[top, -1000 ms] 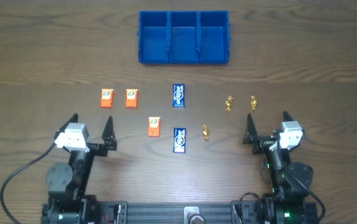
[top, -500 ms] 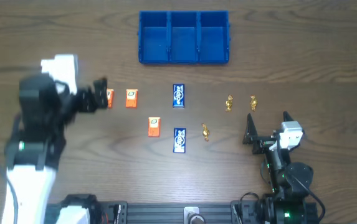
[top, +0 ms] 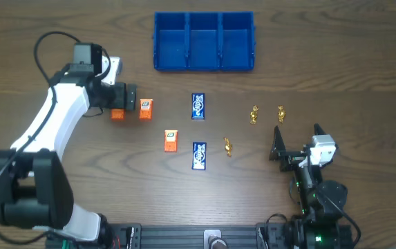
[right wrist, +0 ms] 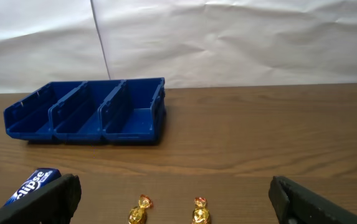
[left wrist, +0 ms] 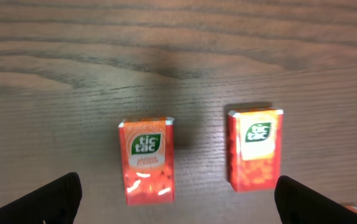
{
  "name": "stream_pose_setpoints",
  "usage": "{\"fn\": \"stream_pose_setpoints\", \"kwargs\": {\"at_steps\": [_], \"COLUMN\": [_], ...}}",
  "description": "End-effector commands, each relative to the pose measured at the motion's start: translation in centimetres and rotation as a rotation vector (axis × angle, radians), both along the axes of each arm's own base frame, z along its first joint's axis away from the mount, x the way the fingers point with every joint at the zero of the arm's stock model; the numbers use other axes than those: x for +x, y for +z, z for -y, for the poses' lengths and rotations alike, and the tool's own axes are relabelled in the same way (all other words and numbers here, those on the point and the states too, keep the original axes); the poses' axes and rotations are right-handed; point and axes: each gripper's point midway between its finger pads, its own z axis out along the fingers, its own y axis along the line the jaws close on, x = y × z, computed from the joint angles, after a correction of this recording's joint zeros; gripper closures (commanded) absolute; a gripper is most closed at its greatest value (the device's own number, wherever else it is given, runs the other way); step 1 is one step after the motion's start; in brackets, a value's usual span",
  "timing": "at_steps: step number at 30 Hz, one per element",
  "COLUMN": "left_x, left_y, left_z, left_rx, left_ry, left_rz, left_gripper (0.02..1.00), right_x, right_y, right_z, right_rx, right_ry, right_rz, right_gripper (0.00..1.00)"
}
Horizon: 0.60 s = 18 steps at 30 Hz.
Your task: Sort Candies Into Trays
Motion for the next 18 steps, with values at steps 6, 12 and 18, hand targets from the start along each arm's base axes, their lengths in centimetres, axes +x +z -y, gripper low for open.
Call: {"fn": "stream_pose_setpoints", "kwargs": {"at_steps": [6, 12, 18], "left_x": [-0.3, -0.5, -0.5], "left_y": [-3.8, -4.3, -4.5], "left_z": [-1.0, -2.7, -2.8], "left_rx": [0.049, 0.07, 0.072], "left_ry": [-0.014, 0.031, 0.03], "left_rz": [-0.093, -0.111, -0.114], "left_gripper": [0.02, 0.02, 0.02], "right_x": [0.0, 0.0, 0.0], "right_y": [0.0, 0.0, 0.0], "right_z": [-0.1, -0.1, -0.1], "right_rx": [0.002, 0.002, 0.002], "right_ry": [0.006, 0.006, 0.006], "right_rz": [-0.001, -0.001, -0.001], "right_gripper": [0.003, 0.003, 0.003]}}
